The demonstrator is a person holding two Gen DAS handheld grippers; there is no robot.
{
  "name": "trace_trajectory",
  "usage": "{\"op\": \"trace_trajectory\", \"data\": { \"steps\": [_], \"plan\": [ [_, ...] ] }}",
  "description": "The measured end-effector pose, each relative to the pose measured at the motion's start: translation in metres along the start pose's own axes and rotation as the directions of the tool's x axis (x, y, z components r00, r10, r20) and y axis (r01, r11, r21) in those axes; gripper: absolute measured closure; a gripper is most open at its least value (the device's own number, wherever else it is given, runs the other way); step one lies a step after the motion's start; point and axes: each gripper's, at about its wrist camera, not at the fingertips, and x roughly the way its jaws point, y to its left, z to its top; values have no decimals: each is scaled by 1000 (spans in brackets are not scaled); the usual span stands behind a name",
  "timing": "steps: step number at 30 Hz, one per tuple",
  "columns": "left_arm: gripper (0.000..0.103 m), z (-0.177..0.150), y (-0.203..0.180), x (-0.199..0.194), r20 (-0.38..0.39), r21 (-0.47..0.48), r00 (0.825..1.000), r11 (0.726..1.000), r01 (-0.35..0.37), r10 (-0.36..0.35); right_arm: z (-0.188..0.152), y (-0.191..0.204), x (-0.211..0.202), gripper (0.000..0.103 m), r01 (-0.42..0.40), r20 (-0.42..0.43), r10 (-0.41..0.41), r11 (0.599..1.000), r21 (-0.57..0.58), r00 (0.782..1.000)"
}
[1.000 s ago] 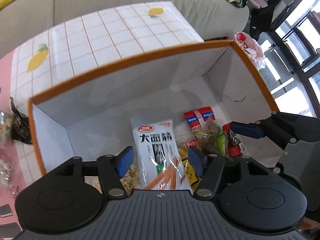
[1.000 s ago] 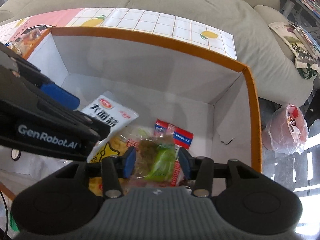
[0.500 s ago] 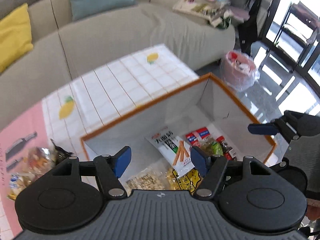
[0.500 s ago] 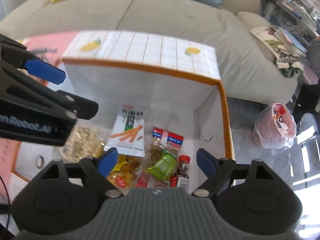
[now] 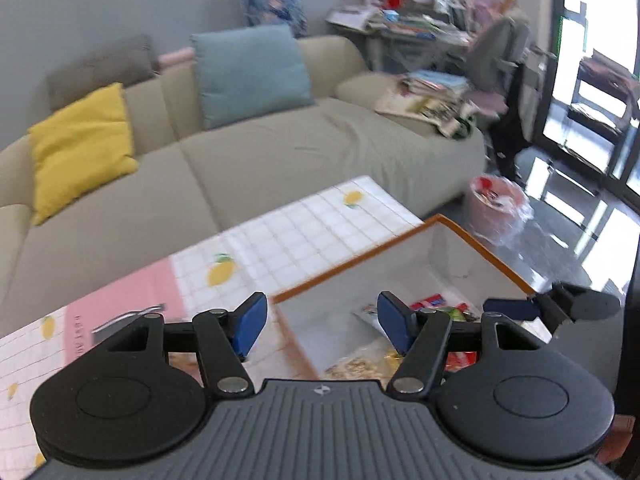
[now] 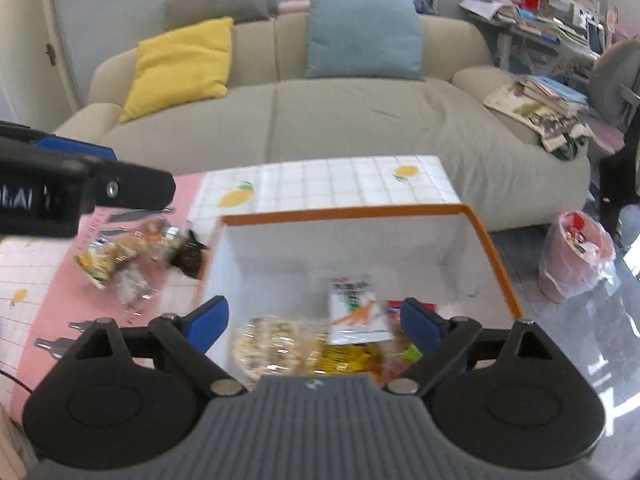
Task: Organize snacks
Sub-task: 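Withdraw both tools from the box toward the remaining snacks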
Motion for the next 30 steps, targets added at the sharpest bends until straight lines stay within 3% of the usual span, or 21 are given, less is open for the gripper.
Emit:
{"op": "trace_trajectory", "data": {
  "steps": [7,14,21,30],
  "plan": [
    [28,-36,41,-29,74,-47,988,990,-133,137,-10,54,-5,13,-54,61,53,998,17,997],
    [28,-74,96,-26,22,-222,977,954,-201,211,-16,100,14,13,-74,39,73,997,2,997],
    [28,-100,136,-14,-28,-284,979,937,-201,202,-19,132,46,13,-82,23,84,993,-86,996],
    [22,-143,188,19,-97,-451,986,877,-166,137,-15,157,106,18,-98,-27,95,983,-154,995]
  ]
}}
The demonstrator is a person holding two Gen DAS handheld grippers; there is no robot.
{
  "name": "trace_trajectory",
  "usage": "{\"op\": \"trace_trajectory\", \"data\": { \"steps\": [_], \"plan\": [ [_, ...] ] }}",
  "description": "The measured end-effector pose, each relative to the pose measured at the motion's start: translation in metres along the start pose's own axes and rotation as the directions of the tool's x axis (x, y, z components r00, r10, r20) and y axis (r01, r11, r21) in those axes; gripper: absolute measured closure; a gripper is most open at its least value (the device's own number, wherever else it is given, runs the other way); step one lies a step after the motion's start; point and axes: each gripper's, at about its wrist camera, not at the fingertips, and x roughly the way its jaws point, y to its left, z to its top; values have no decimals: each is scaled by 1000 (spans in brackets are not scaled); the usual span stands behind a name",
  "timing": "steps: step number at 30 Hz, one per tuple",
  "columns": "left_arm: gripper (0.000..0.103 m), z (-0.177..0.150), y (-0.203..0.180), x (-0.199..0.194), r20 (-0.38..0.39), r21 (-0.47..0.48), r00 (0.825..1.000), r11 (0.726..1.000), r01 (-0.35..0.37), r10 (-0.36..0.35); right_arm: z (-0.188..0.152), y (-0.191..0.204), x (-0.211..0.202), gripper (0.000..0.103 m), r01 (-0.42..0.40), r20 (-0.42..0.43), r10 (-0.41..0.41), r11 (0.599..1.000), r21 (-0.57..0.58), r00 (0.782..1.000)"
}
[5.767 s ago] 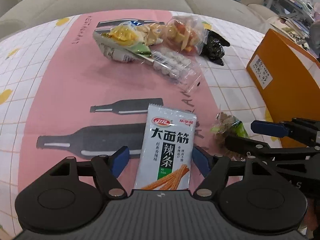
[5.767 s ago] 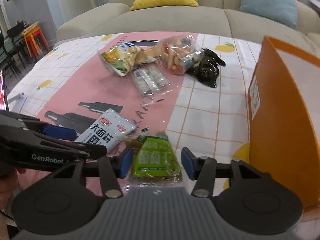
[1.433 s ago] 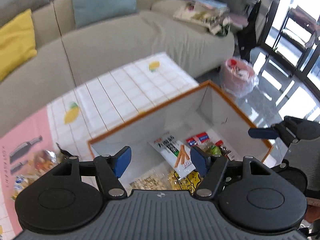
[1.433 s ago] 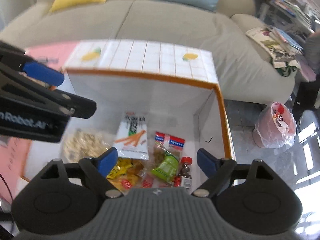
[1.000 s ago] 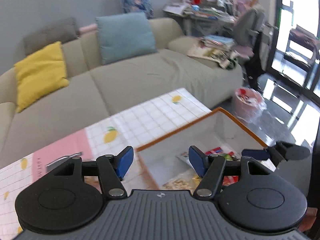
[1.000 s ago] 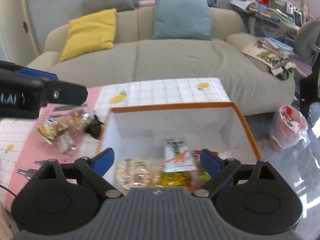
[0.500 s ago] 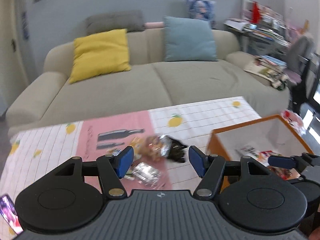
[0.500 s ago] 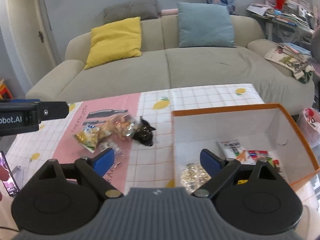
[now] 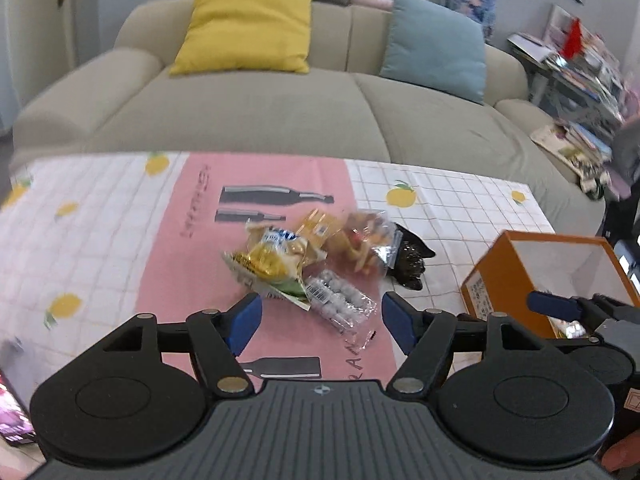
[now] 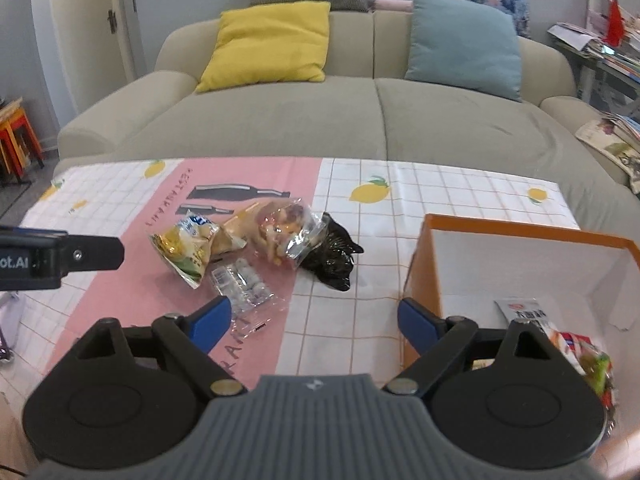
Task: Organize snacks
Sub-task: 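Withdraw both tools from the box toward the remaining snacks, then grasp the potato-stick bag with left gripper while right grasps the clear dried-fruit bag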
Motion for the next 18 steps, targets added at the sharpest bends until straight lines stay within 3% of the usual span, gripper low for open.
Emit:
{"op": "trace_trajectory", "data": {
  "steps": [5,12,15,18],
  "plan": [
    [21,8,20,33,-31,-53,999,999,7,-9,11,6,34,21,-20,-17,19,999,-42,1000],
    [19,32,29,82,-87,71,996,997,-10,16,41,19,77,19,-79,-38,73,976,-203,997],
    [19,38,29,100,-108,151,994,988,-10,26,52,26,96,12,-82,-41,73,948,-307,996],
    [19,39,27,117,-146,217,989,976,-5,37,60,33,117,12,-78,-58,59,909,-410,997]
  ]
}}
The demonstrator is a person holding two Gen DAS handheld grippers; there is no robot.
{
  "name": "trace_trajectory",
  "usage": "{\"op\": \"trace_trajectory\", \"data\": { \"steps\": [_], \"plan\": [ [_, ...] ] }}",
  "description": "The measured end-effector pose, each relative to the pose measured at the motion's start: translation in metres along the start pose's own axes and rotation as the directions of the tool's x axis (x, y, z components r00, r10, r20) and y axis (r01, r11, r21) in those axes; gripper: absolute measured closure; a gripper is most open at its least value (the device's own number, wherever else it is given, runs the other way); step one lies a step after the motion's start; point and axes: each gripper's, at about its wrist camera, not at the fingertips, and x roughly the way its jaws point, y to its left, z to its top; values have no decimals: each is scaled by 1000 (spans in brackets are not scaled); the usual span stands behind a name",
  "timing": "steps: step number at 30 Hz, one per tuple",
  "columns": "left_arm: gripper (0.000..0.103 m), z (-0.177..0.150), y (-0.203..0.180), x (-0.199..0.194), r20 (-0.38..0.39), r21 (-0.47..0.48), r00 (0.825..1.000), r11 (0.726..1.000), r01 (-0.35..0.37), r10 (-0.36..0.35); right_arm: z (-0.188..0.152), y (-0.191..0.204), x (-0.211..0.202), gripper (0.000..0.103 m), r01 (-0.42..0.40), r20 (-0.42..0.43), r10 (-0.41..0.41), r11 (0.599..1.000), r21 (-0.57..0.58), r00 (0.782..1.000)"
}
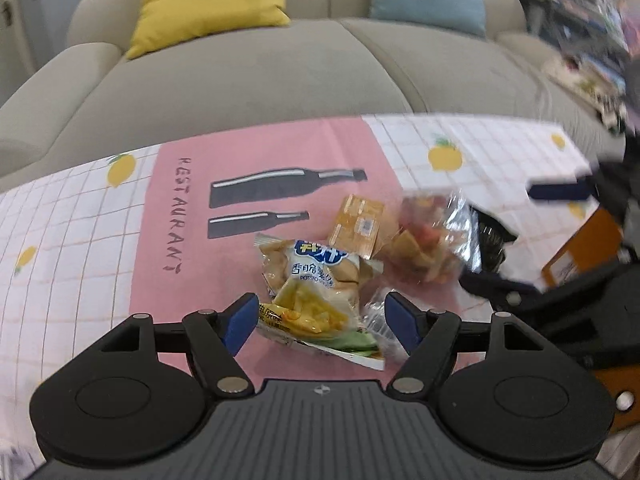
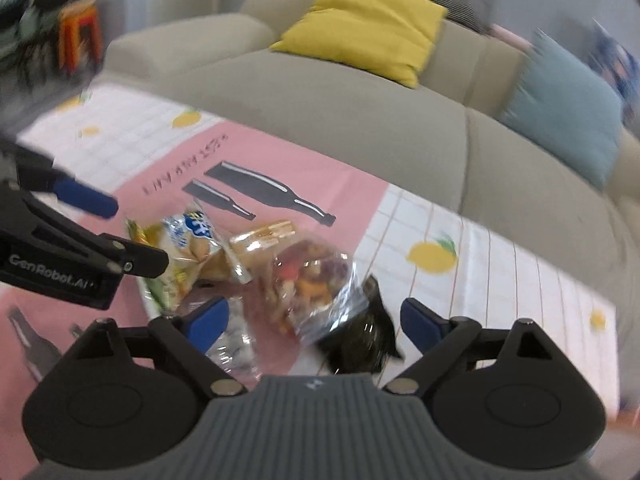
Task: Organize snacks
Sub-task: 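Grasp the potato-stick bag with left gripper while right grasps the clear dried-fruit bag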
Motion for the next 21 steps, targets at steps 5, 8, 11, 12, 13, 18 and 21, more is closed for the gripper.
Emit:
{"op": "trace_trajectory", "data": {
  "steps": [5,8,11,12,13,18,21],
  "plan": [
    [18,4,-3,19,-43,72,999,997,3,1,9,8,33,11,-11,-39,4,983,-184,999],
    [17,7,-6,29,-61,92,998,996,-21,27,12,12,48,10,0,-42,-11,965,-261,999],
    [22,10,-5,40,-88,73,995,997,-32,38,15,12,61,10,-11,-63,-7,962,-272,998],
    [26,11,-4,43,-98,59,994,998,-32,38,15,11,65,14,-16,-62,-1,963,-268,998],
    [28,11,-2,46,-109,46,993,999,-30,35,14,11,68,17,-29,-65,13,966,-258,998],
    [37,7,-1,47,-113,6,993,999,-36,37,7,14,68,33,-35,-51,25,975,-218,998],
    [43,3,-6,44,-127,-3,989,998,-70,69,3,16,62,38,-42,-57,32,983,-181,998]
  ]
}}
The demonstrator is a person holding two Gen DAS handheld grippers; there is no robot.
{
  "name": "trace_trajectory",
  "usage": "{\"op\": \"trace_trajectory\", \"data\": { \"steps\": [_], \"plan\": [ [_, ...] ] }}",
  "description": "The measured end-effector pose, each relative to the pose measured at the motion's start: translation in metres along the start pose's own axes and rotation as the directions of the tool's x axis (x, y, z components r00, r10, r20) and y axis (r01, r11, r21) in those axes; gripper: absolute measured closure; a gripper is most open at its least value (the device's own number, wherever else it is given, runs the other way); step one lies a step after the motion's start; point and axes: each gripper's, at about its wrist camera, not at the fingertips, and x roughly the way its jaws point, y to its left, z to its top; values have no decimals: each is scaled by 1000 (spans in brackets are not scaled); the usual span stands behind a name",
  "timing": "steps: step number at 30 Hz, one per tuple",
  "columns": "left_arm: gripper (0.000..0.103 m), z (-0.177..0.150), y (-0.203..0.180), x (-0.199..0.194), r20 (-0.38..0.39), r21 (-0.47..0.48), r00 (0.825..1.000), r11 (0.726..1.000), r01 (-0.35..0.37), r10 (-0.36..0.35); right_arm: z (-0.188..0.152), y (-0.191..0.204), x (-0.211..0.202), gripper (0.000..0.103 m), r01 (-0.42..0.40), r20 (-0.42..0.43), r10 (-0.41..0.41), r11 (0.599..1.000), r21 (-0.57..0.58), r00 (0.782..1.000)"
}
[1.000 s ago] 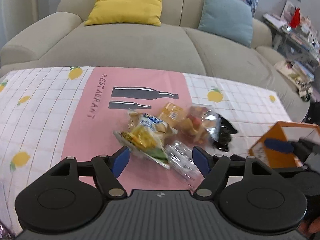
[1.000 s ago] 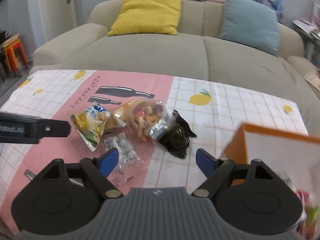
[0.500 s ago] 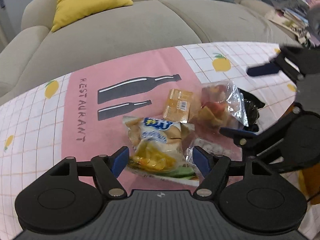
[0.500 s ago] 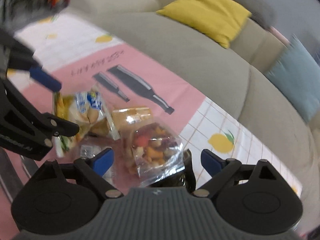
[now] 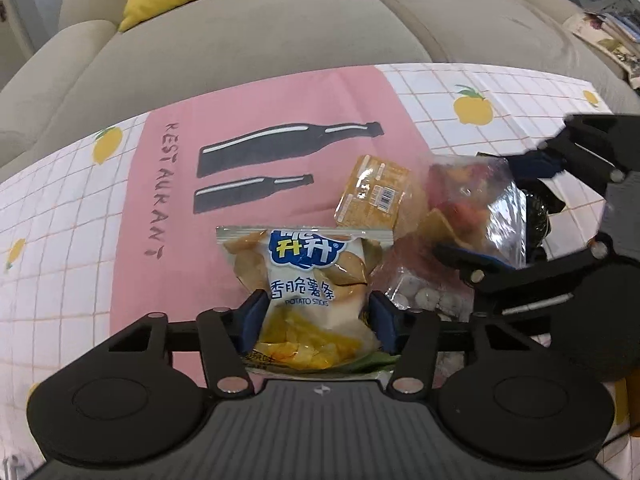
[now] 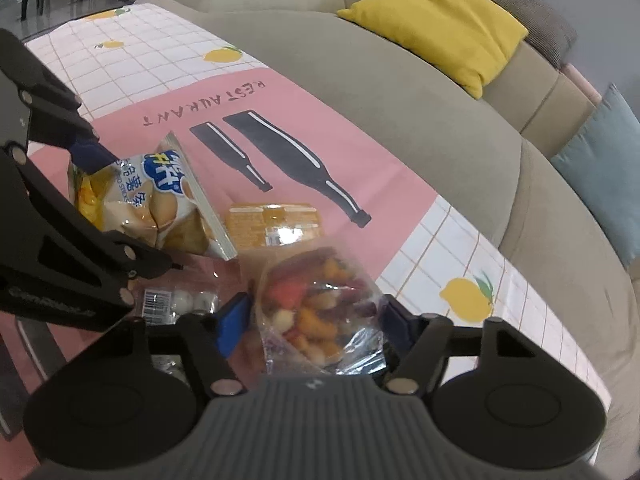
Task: Organize snacks
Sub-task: 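Grasp the potato-stick bag with left gripper while right grasps the clear dried-fruit bag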
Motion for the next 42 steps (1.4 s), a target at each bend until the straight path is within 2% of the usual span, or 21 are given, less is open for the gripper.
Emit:
{"op": "trace_trajectory", "data": {
  "steps": [13,20,24,29,31,36,42],
  "plan": [
    [47,-48,-16,-28,-58,-121,998,992,-16,9,-41,37,-43,45,-29,-3,30,994,105,1000],
    [46,-68,-20,-43,-132,-157,991,987,-32,11,-63,48,-66,46,-30,-23,35,980,195,999],
    [38,-72,-24,-41,-125,-128,992,991,-49,33,-74,51,-76,45,-20,-26,27,971,240,999],
    [32,-77,-23,-34,-118,-131,992,990,-55,39,-79,50,-75,42,-26,-4,28,963,269,1000],
    [33,-78,-20,-32,-116,-145,993,988,-48,31,-79,47,-73,42,-32,1,33,959,283,999],
    [43,-80,-16,-35,-82,-173,997,985,-21,7,-80,45,-73,45,-40,14,38,950,311,999],
    [45,-77,-19,-48,-35,-181,999,983,-6,0,-81,41,-82,47,-41,29,32,933,358,999]
  ]
}}
